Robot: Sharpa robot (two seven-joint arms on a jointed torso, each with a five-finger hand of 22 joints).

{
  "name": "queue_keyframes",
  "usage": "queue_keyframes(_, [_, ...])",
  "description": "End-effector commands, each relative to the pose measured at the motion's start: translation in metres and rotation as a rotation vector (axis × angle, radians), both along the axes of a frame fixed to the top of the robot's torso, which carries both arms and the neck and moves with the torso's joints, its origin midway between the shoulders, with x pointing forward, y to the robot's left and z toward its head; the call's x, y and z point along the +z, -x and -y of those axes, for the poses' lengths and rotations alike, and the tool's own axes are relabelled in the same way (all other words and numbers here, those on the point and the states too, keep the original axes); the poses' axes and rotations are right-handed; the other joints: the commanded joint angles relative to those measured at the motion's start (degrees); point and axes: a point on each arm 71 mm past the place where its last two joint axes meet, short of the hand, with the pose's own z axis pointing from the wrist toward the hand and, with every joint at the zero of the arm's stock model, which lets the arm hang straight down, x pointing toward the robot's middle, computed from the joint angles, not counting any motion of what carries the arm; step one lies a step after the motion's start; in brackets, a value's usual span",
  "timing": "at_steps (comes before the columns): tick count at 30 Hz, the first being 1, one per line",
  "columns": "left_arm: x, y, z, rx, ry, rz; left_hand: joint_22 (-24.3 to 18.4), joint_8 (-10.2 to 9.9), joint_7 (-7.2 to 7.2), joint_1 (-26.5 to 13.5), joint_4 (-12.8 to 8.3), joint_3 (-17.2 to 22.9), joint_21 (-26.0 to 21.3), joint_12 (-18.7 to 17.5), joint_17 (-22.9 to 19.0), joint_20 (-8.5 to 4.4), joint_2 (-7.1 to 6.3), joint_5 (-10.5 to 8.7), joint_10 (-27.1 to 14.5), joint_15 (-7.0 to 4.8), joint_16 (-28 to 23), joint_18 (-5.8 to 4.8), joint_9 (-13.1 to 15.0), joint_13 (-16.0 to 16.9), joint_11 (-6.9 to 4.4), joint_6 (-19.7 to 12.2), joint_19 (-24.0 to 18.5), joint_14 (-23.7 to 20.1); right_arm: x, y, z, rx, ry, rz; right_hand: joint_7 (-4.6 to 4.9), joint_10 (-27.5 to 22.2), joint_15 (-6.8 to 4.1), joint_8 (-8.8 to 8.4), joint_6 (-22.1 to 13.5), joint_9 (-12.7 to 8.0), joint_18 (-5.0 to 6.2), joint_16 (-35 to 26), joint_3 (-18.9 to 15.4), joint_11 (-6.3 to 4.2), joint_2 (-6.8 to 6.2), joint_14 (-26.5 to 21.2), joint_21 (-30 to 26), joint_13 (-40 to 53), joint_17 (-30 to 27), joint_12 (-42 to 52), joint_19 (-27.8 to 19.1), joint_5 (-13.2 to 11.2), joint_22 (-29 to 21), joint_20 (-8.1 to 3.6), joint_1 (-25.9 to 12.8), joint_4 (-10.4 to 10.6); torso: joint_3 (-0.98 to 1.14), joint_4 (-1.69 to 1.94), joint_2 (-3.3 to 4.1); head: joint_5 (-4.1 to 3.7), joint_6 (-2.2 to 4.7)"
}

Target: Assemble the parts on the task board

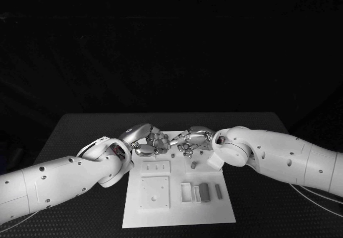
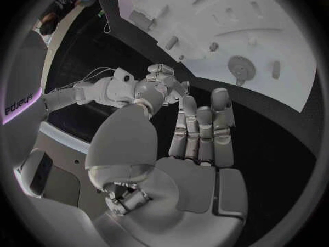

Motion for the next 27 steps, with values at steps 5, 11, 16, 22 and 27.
queue_keyframes(5, [0.0021,0.0006,0.0028,-0.01,0.01,0.008,0.95,0.24,0.41,0.13,0.0,0.22,-0.14,-0.29,-0.1,-0.19,0.67,-0.01,0.42,0.08,-0.23,1.51,0.03,-0.07,0.05,-0.01,0.24,0.38,-0.0004,0.0023,-0.006,0.022,-0.006,0.003,0.16,-0.17,-0.29,0.7,0.66,0.02,2.49,0.45,-0.22,-0.45,0.74,-0.21,0.26,0.06,-0.08,0.84,-0.18,-0.23,1.22,-0.34,0.44,0.1,-0.02,0.0,-0.02,-0.01,-0.03])
queue_keyframes(11, [0.0021,0.0008,0.0037,-0.013,0.01,0.006,0.95,0.24,0.42,0.13,-0.01,0.22,-0.14,-0.3,-0.1,-0.19,0.68,-0.01,0.45,0.08,-0.23,1.51,0.03,-0.08,0.06,-0.01,0.26,0.4,-0.0005,0.002,-0.0071,0.021,-0.005,0.007,-0.09,0.04,-0.52,1.22,1.33,0.08,2.49,0.6,-0.54,-0.7,1.4,-0.07,0.47,0.01,-0.15,1.25,-0.11,-0.23,1.21,-0.45,0.84,-0.42,-0.01,-0.01,-0.01,-0.03,-0.02])
queue_keyframes(16, [0.0022,0.0008,0.0039,-0.013,0.01,0.007,0.95,0.24,0.42,0.13,-0.01,0.23,-0.14,-0.3,-0.11,-0.19,0.69,-0.02,0.46,0.08,-0.23,1.51,0.02,-0.09,0.06,-0.01,0.27,0.41,-0.001,0.0021,-0.0074,0.031,0.007,0.013,-0.7,0.56,-1.06,2.52,3.25,0.45,2.49,0.77,-0.68,-1.27,3.09,0.23,0.83,-0.2,-0.29,1.74,0.08,-0.23,1.22,-0.63,2.25,-2.06,0.01,-0.01,0.0,0.02,-0.06])
queue_keyframes(22, [0.0026,0.0,0.0051,-0.015,0.008,0.006,0.95,0.24,0.42,0.12,-0.02,0.22,-0.14,-0.3,-0.11,-0.19,0.69,-0.02,0.48,0.09,-0.24,1.51,0.02,-0.1,0.06,-0.01,0.29,0.43,-0.0012,0.0018,-0.0099,0.035,0.012,0.027,-1.68,1.49,-1.92,4.37,6.04,1.3,2.49,0.91,-0.85,-2.18,5.04,0.7,1.21,-0.63,-0.49,2.19,0.37,-0.22,1.17,-0.7,3.36,-4.22,0.02,-0.02,0.01,0.0,-0.15])
queue_keyframes(27, [0.0027,0.0001,0.0068,-0.02,0.008,0.004,0.95,0.24,0.42,0.1,-0.01,0.2,-0.14,-0.3,-0.12,-0.19,0.67,-0.05,0.49,0.09,-0.24,1.51,0.02,-0.11,0.06,0.0,0.3,0.45,-0.0012,0.002,-0.0116,0.041,0.014,0.034,-2.33,2.34,-2.51,5.43,7.73,1.89,2.49,1.11,-0.76,-2.8,6.02,1.26,1.6,-0.95,-0.57,2.47,0.86,-0.21,1.16,-0.9,3.78,-5.33,0.04,-0.02,0.0,-0.02,-0.13])
